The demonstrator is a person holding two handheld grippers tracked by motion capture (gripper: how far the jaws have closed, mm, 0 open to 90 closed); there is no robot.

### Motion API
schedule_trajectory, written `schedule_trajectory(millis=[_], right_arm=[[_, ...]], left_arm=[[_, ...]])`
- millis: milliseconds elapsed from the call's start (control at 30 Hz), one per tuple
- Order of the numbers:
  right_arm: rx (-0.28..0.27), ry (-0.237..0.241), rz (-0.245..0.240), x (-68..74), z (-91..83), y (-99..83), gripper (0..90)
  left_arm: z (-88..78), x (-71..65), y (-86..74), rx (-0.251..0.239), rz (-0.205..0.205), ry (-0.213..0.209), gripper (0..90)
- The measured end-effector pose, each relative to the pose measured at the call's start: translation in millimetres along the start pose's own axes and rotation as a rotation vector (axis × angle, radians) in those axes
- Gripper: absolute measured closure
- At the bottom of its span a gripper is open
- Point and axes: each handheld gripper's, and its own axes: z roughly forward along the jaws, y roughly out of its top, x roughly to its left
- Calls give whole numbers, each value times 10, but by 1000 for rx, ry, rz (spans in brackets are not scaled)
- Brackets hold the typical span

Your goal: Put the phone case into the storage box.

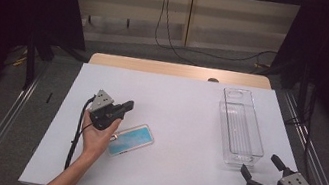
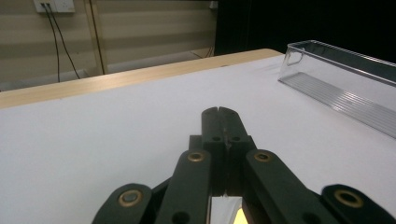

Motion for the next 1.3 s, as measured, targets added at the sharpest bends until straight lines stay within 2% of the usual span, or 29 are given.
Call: schedule_trajectory(millis=[167,267,300,333,367,400,667,700,733,833,900,1100,1300], right_arm=[[1,0,-2,4,1,1,0],[1,1,-2,1,0,1,0],[1,0,-1,-1,0,0,0],[1,1,-1,-1,0,0,0],[1,2,-1,0,-1,0,0],[1,2,-1,0,-1,0,0],[3,2,-2,0,1,-1,0],[3,2,-2,1,2,0,0],[3,2,-2,1,2,0,0],[2,3,-2,0,-2,0,0],[4,1,-1,-2,-3,0,0],[4,4,-3,3,-3,-1,0],[5,1,-3,2,-2,-3,0]], left_arm=[[101,2,19,66,-11,-12,900],[178,12,25,116,-35,-22,900],[228,18,22,158,-41,-21,900],[228,18,22,158,-41,-21,900],[266,27,19,195,-42,-21,900],[266,27,19,195,-42,-21,900],[373,35,3,294,-71,-48,900],[408,30,-25,330,-86,-64,900],[408,30,-25,330,-86,-64,900],[438,2,-55,377,-69,-69,900],[457,-8,-60,389,-82,-66,900],[529,-1,-78,444,-88,-57,900],[583,-18,-96,483,-75,-60,900]])
